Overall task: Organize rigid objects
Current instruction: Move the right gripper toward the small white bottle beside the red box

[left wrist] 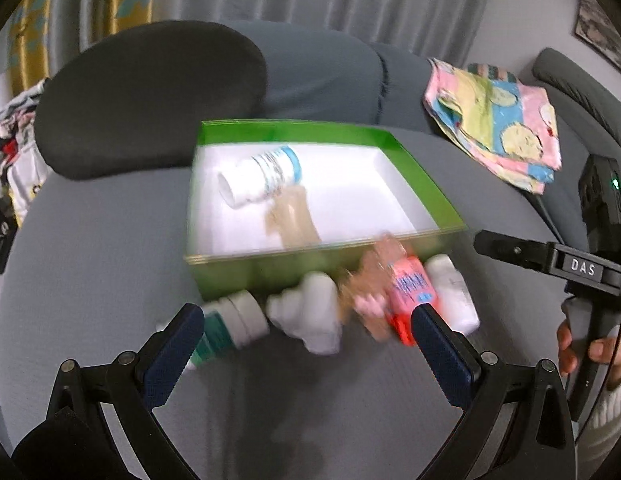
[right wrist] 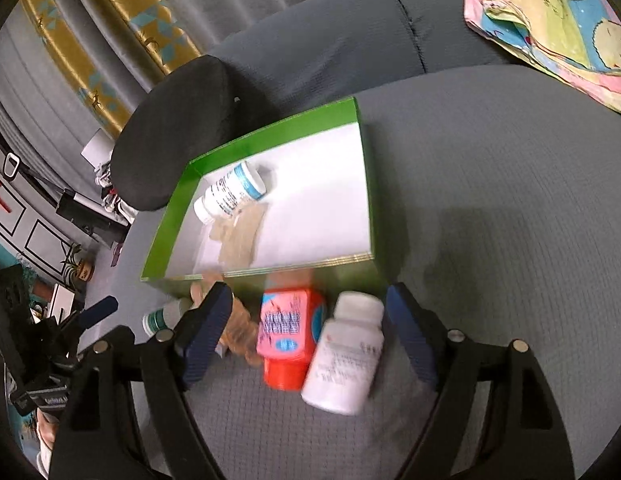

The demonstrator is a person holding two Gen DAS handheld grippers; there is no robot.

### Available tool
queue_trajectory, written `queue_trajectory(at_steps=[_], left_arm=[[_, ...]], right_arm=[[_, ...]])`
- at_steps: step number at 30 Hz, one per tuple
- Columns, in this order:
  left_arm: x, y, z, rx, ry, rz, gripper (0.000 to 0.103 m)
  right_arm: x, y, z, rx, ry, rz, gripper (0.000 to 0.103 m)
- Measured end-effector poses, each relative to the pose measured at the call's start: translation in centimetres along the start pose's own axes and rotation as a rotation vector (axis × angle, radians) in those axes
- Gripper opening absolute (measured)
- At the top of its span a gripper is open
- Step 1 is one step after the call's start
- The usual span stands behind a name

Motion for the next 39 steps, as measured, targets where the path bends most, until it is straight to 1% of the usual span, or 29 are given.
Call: queue_trajectory(at_steps=[3,9,15,18,26,36,39], left_arm=[[-1.0,0.5,-1.5,-0.015,0.018,0.022,0.103],[-2.7,2.6,-5.2,-0.081,0.026,0.062,0.103],[-3.3,4.9,-9.4,-0.088,0.090,0.080,0.103],[-3.3,5.4,-10.4,-0.099,0.096,0.075,0.103],[-2.8,6.9,-12.3,-0.120,0.115,0.070,0.103],[-2.3,7.6,-14.0,-0.196,0.123,0.065,0.103],[-2.0,8.0,-14.2,-0.199,0.124,0.064,0.103]], right_arm=[[-1.1,0.0,-0.6,-0.020,-0.006,0.019,0.080],[-2.7,0.0,-1.7,-0.060,-0.031,0.041,0.079],[-3.1,-0.2,-2.5,-0.076,-0.061,0.047,0.080],[-3.2,-0.1,-2.8,-0.074,-0.074,0.053,0.079],[-3.4,0.1,-3.6,-0.052,-0.084,0.073,0.079],[-3.4,1.2,-3.9,0.056,-0.064,0.145,0.079],[-3.3,1.9,-3.9,0.058,-0.072,0.170,0.079]])
Point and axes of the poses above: each gripper's, at about its wrist camera, not at the fingertips, and y roughly the way its jaws point, z to its left, x to its top, the point moved 5 cm from there along y, roughly the way its jaws point, and after that the axes turned 5 degrees about -x, right-handed, at the moved point
